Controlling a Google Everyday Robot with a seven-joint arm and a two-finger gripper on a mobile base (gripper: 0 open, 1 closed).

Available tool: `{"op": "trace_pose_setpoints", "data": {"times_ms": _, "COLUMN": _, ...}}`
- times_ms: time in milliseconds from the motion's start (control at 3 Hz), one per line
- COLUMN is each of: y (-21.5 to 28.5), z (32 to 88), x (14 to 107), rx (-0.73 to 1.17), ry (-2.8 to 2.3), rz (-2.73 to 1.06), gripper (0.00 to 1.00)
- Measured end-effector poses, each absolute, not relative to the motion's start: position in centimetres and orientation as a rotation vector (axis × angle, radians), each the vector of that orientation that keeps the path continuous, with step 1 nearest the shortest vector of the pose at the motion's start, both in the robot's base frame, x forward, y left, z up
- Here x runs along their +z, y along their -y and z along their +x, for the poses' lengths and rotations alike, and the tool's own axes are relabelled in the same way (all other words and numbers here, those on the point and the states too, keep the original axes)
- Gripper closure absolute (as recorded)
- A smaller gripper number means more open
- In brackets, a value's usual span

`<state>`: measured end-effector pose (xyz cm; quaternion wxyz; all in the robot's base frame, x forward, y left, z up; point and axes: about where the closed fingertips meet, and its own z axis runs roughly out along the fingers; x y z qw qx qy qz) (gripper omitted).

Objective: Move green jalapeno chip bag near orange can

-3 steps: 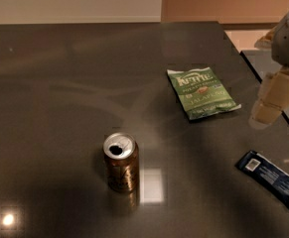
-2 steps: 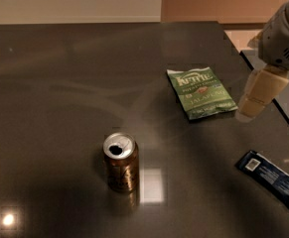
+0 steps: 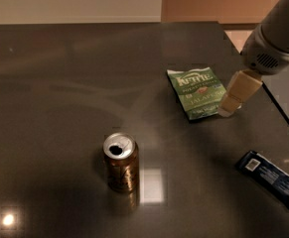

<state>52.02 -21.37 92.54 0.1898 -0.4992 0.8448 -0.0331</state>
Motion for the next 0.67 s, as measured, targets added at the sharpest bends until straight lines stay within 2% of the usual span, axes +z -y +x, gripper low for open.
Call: {"op": "trace_pose_setpoints", "data": {"times_ms": 667, "y": 21.8, "z": 54.9, "x": 88.8, "rx": -0.067, "ry": -2.481, "rz": -1.263, "gripper": 0.0}}
